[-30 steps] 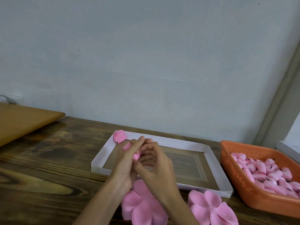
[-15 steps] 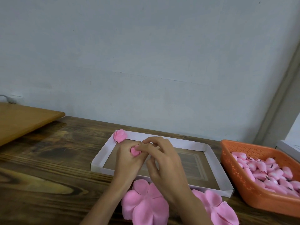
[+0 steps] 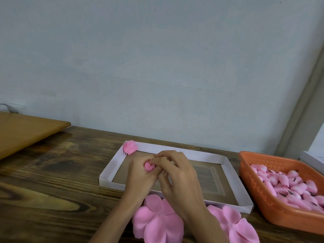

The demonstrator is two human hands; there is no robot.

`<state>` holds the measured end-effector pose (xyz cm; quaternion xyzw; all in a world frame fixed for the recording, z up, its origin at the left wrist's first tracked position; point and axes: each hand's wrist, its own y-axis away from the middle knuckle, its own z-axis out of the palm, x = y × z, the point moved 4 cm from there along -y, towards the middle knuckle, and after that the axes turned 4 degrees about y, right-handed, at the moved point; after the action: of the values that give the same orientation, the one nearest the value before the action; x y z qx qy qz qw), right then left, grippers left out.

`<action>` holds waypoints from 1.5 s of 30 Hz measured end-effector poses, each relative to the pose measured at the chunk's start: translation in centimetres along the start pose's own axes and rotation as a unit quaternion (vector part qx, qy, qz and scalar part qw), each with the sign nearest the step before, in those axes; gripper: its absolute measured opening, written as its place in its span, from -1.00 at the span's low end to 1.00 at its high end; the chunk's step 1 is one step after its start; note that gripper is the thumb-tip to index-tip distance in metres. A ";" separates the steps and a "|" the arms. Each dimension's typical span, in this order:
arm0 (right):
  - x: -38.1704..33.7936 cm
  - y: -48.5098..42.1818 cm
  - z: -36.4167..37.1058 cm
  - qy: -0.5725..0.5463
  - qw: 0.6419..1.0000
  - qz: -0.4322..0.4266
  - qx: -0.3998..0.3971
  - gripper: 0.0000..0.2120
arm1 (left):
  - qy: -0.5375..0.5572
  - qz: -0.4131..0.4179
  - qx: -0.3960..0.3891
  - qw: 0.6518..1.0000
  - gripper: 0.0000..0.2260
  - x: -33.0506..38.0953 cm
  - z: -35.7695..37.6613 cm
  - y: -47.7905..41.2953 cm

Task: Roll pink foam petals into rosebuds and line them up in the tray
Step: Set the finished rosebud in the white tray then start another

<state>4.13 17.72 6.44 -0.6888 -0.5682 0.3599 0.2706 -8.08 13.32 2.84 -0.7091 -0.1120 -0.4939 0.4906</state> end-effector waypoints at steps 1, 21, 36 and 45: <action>0.0 0.0 0.0 0.003 1.000 0.000 -0.003 -0.58 | 0.003 -0.005 0.000 1.000 -0.79 -0.1 0.0 0.0; 2.7 1.6 2.8 -0.018 0.925 0.122 -0.359 -0.76 | 0.144 -0.112 0.090 0.979 -0.58 -0.7 -1.6 -0.5; 4.0 1.2 2.7 -0.079 0.922 0.200 -0.323 -0.86 | 0.160 -0.146 0.006 0.976 -0.59 -0.8 -0.9 -0.3; 4.1 1.0 2.6 -0.098 0.931 0.216 -0.276 -0.88 | 0.191 -0.156 -0.006 0.969 -0.58 -0.4 -0.7 -0.4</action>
<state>2.98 21.41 3.33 -0.8038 -0.5063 0.3042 -0.0715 -8.95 13.11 2.81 -0.5785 -0.1225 -0.6909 0.4159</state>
